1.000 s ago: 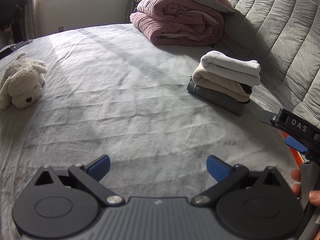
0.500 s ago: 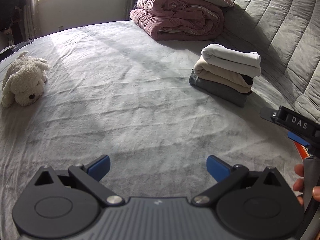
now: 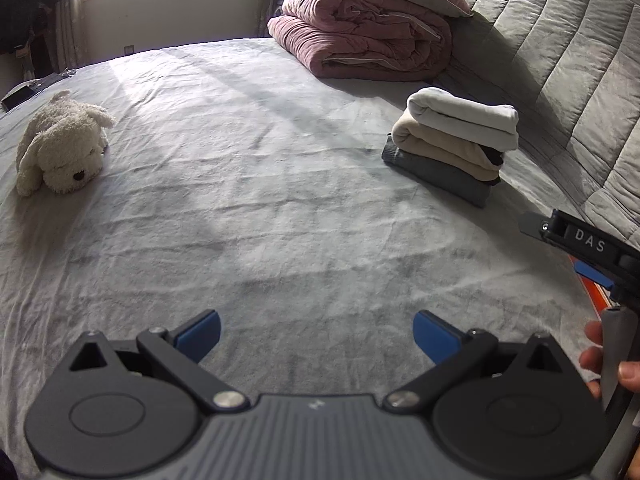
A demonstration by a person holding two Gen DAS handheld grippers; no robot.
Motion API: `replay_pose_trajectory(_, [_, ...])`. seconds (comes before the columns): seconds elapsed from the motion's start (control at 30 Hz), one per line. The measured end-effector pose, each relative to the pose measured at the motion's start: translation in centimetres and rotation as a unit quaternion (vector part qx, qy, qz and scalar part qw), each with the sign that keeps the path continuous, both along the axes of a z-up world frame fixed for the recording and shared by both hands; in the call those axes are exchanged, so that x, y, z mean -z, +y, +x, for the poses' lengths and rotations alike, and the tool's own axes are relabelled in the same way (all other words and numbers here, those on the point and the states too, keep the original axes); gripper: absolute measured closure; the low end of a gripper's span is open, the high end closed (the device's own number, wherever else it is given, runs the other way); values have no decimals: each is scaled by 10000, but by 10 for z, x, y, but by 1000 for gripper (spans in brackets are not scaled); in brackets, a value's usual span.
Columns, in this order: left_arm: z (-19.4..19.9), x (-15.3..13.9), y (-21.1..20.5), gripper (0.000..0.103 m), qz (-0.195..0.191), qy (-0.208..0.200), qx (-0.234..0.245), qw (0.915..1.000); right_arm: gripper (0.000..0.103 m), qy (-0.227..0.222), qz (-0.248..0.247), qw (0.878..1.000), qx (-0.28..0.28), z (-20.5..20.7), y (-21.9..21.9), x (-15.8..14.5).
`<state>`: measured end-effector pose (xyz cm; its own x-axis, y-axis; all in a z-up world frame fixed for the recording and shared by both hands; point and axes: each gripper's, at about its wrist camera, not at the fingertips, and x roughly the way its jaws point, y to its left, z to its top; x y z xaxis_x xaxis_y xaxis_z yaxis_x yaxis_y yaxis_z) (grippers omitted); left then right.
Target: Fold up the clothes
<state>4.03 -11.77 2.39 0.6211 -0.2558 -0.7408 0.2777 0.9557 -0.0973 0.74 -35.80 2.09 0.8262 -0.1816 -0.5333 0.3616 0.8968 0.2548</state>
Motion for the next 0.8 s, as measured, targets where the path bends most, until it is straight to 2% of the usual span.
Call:
replay_pose_trajectory(0.1, [0,6,6,1,176,21,-240,9996,0,16,-4,10000,-56,-1,5,1])
replay_pose_trajectory(0.37, [-7,6,11,0,170,-41,-662,9977,0,108,-77,9989,-440,0,24,4])
replay_pose_trajectory(0.8, [14,23,22,1,199,85,-906,9956,0,210,-129,9972,-703,13,48,10])
